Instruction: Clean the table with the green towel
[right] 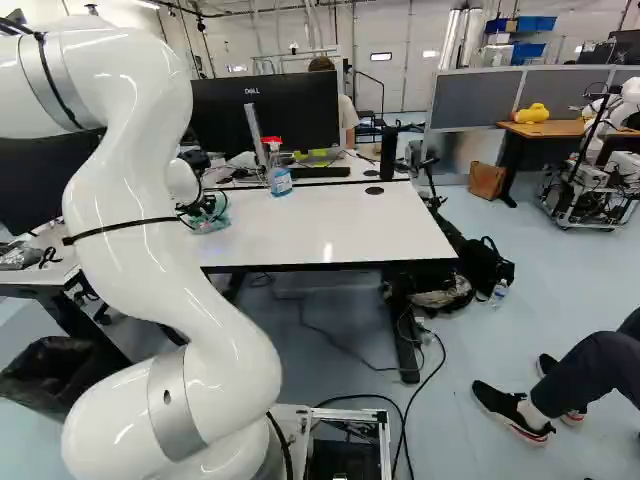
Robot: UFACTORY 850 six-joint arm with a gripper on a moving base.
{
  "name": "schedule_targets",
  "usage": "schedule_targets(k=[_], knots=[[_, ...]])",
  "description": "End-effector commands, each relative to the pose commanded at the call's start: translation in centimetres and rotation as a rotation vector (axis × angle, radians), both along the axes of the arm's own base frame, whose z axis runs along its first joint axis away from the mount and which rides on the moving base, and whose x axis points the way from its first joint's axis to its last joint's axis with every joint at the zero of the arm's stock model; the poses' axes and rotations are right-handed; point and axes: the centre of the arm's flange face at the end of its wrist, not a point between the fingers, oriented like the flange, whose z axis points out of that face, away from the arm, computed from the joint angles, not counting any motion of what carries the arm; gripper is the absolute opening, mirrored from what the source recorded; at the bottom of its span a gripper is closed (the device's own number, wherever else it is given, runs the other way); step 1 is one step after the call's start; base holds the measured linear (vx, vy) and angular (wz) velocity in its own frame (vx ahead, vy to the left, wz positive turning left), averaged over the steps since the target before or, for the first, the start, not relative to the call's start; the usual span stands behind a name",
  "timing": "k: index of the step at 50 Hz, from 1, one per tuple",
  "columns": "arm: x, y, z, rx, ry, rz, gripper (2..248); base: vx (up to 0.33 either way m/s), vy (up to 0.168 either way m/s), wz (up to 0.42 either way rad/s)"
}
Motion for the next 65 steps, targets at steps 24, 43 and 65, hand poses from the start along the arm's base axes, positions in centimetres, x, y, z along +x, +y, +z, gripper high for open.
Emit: schedule_targets(k=[24,43,65], knots=[[-1.6,-3.2,0.4,-0.01,0.017,-0.032,48,0.0,0.0,0.0],[-2.0,-3.4,2.4,0.006,-0.01,-0.032,48,0.0,0.0,0.0],[-5.3,-5.8,4.5,0.011,-0.019,-0.041,48,0.0,0.0,0.0]])
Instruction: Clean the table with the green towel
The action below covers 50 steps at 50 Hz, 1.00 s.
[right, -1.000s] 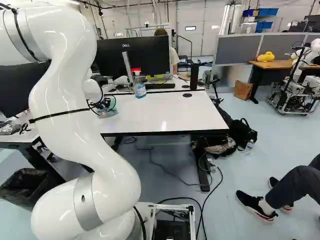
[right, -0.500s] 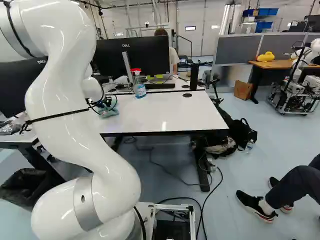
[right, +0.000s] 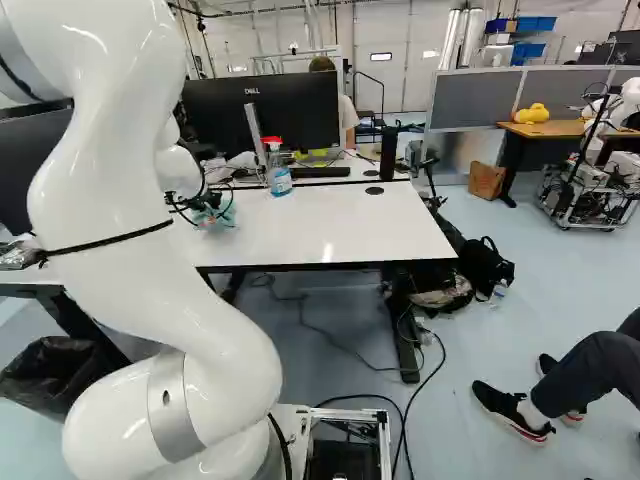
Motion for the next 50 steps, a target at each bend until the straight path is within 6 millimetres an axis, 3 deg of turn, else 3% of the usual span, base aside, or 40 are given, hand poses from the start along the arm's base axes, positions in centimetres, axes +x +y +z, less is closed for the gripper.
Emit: schedule_targets(k=[50], knots=[[-5.7,-8.7,0.3,-0.012,0.026,-0.106,48,0.0,0.0,0.0]])
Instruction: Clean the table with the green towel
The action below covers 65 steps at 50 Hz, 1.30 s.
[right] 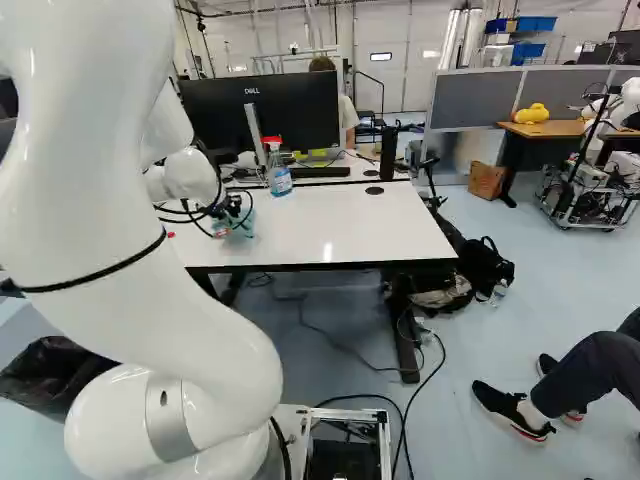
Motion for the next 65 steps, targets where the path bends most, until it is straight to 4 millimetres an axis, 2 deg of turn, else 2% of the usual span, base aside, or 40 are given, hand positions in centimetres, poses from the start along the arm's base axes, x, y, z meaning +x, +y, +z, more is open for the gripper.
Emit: schedule_targets(k=[5,26,55,65], knots=[[-0.5,-0.8,0.0,0.0,0.001,-0.011,48,0.0,0.0,0.0],[-0.3,-0.8,0.4,0.003,-0.006,-0.013,48,0.0,0.0,0.0],[4.3,0.0,3.5,0.03,-0.077,-0.032,48,0.0,0.0,0.0],[6.1,1.1,3.5,0.032,-0.082,-0.024,48,0.0,0.0,0.0]])
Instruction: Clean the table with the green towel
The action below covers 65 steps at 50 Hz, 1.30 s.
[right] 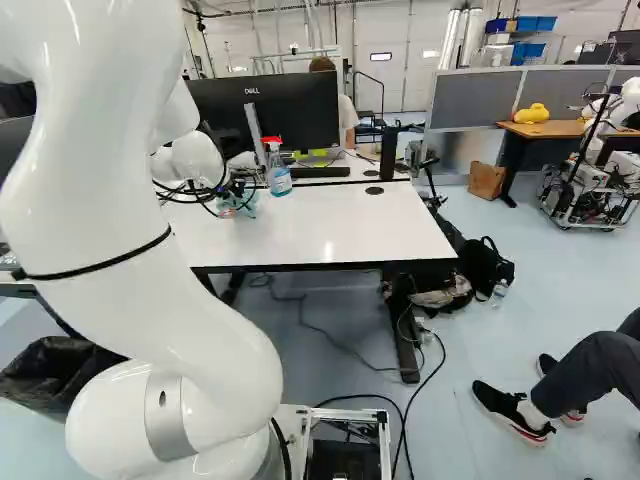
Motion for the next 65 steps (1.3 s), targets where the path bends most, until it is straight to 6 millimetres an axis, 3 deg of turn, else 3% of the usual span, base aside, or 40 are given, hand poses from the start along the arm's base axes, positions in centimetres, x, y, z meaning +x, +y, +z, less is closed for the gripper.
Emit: schedule_targets(k=[43,65], knots=[[7.3,5.6,-0.6,0.014,-0.034,0.043,48,0.0,0.0,0.0],[11.2,6.5,-3.2,0.008,-0.021,0.031,48,0.0,0.0,0.0]])
